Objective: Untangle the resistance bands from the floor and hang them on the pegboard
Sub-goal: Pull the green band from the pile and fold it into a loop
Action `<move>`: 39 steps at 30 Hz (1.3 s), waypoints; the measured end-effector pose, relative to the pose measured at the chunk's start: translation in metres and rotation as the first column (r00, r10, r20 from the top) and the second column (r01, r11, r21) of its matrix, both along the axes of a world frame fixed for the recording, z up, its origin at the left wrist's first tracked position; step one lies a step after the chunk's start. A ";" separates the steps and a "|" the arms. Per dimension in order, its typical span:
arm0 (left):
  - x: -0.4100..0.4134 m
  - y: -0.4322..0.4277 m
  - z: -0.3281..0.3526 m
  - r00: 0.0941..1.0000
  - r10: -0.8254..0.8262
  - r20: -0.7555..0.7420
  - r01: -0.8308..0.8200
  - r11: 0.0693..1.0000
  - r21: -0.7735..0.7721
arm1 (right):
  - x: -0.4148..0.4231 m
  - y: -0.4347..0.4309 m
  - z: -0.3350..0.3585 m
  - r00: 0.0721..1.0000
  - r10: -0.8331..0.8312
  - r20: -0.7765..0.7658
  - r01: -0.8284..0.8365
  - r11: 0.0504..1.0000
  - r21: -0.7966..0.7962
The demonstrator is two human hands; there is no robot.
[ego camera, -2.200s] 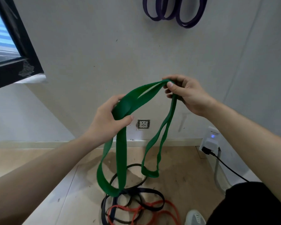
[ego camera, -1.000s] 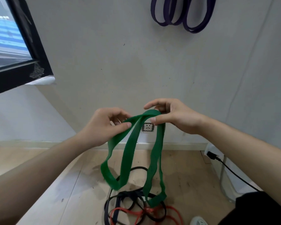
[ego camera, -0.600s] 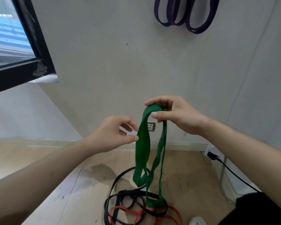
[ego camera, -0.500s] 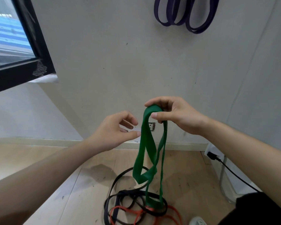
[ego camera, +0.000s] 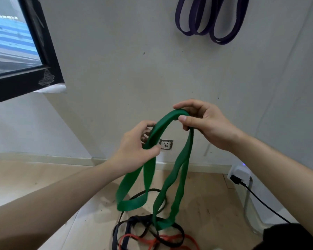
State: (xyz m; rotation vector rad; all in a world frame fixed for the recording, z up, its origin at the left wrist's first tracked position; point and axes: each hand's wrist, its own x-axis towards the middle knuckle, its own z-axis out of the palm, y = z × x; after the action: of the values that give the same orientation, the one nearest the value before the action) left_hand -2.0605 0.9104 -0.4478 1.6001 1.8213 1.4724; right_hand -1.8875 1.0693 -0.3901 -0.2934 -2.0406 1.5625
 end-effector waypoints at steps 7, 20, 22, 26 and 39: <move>-0.016 -0.007 0.022 0.996 0.084 -0.015 -0.081 0.984 0.160 | 0.012 0.020 -0.006 0.981 -0.004 0.192 0.000 1.000 0.021; -0.002 -0.004 0.034 0.992 -0.065 0.105 0.052 0.991 0.127 | -0.020 -0.025 -0.015 0.950 0.103 0.295 -0.127 0.990 0.063; -0.004 -0.004 0.032 0.993 -0.064 0.104 0.050 0.990 0.132 | -0.022 -0.028 -0.009 0.955 0.086 0.284 -0.131 0.981 0.143; -0.007 -0.006 0.030 0.994 -0.106 -0.034 0.108 0.991 0.075 | -0.019 -0.024 -0.001 0.928 0.109 0.356 -0.192 0.960 0.206; -0.008 -0.006 0.013 0.968 -0.090 0.233 0.115 0.989 -0.094 | -0.010 -0.005 0.018 0.994 0.011 -0.113 -0.014 1.000 -0.026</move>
State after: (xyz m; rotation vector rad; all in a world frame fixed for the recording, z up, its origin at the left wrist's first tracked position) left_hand -2.0681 0.9042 -0.4348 1.3895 1.6357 1.4220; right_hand -1.8974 1.0643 -0.3724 -0.1980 -1.9399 1.5790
